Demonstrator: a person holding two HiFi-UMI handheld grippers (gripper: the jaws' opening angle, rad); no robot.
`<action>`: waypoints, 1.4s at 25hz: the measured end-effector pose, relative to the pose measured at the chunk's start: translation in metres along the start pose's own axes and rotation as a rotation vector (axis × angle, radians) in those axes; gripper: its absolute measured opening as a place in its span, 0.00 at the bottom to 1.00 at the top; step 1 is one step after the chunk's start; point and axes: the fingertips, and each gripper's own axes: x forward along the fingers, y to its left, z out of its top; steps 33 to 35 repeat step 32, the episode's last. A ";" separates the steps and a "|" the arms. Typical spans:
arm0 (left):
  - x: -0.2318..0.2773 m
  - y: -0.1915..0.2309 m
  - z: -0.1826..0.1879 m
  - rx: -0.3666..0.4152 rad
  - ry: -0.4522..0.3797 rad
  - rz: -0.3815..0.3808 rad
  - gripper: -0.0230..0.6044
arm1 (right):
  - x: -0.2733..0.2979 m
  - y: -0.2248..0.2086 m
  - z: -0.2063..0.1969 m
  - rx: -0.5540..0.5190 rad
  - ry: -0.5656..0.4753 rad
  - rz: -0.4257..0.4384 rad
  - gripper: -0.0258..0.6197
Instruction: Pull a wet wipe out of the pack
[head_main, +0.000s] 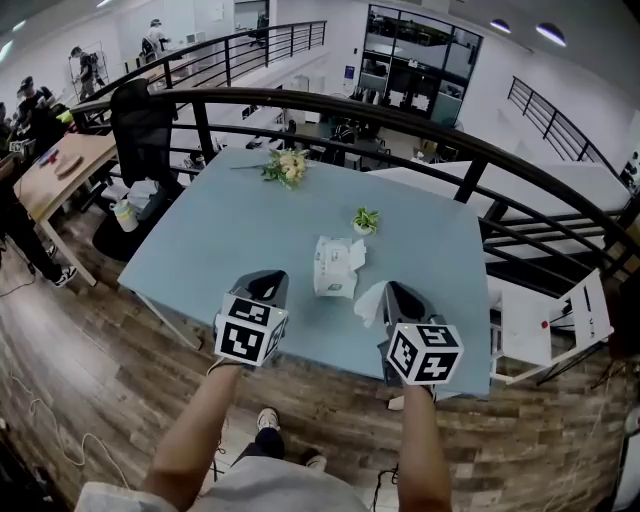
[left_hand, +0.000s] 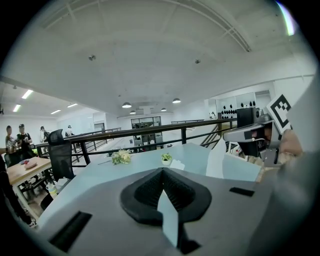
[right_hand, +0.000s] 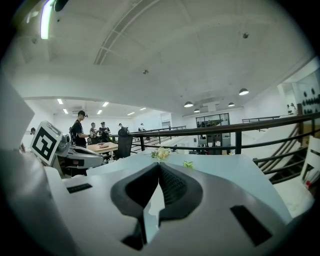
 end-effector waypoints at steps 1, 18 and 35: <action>-0.002 -0.002 -0.001 0.002 0.000 0.002 0.03 | -0.003 -0.002 -0.002 -0.001 0.002 0.000 0.05; -0.035 -0.033 -0.004 -0.014 -0.017 0.046 0.03 | -0.043 -0.015 -0.016 -0.031 0.011 0.019 0.05; -0.043 -0.056 -0.011 -0.008 -0.011 0.052 0.03 | -0.065 -0.023 -0.025 -0.054 0.015 0.025 0.05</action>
